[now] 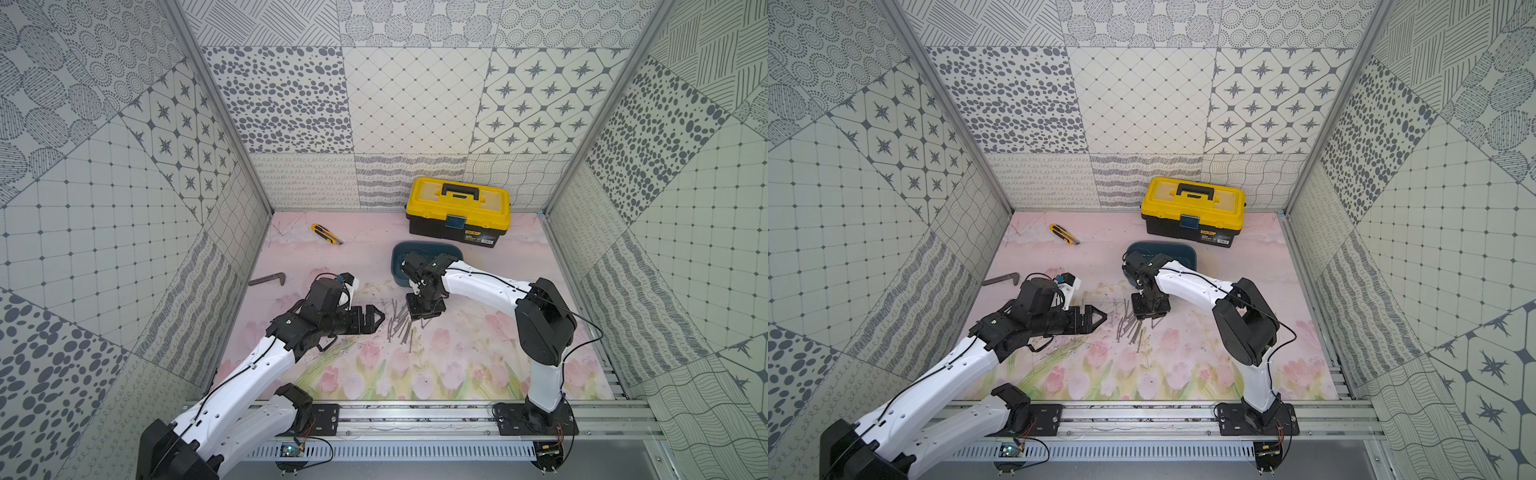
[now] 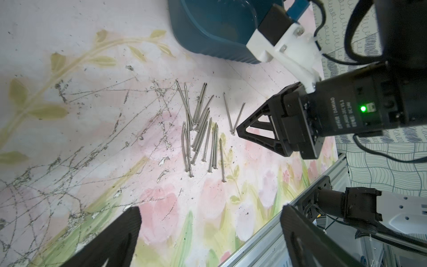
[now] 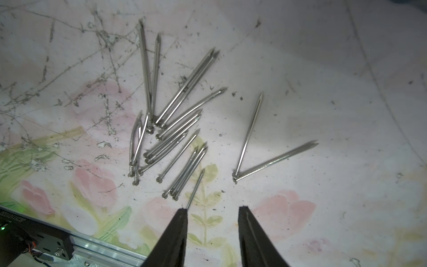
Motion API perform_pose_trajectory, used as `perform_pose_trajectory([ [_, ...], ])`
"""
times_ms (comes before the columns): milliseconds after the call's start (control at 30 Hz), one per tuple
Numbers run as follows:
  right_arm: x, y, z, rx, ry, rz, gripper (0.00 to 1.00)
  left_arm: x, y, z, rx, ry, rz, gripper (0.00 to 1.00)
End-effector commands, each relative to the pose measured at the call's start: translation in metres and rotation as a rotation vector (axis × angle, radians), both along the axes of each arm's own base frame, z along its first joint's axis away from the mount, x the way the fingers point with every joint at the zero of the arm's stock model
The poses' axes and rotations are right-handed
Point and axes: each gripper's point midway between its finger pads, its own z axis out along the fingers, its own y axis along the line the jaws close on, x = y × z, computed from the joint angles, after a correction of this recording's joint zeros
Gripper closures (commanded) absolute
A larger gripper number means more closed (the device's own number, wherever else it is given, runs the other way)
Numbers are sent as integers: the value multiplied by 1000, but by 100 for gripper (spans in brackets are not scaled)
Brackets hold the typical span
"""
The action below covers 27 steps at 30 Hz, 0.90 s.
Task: Put the nails on the desktop into the storage box
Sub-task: Pick up the nail from the center of the board.
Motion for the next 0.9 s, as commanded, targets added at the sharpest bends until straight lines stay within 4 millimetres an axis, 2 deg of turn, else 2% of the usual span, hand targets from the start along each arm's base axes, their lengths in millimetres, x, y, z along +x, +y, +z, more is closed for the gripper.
perform_pose_trajectory([
  [0,3,6,-4,3,-8,-12,60,0,6,0,27,-36,4,0],
  [533,5,-7,-35,-92,-3,-41,67,-6,17,5,63,-81,11,1],
  [767,7,-12,-43,-123,-12,-40,68,-6,14,2,54,-72,0,0],
  [867,9,-14,-44,-136,-22,-34,68,-7,6,1,23,-74,-36,0],
])
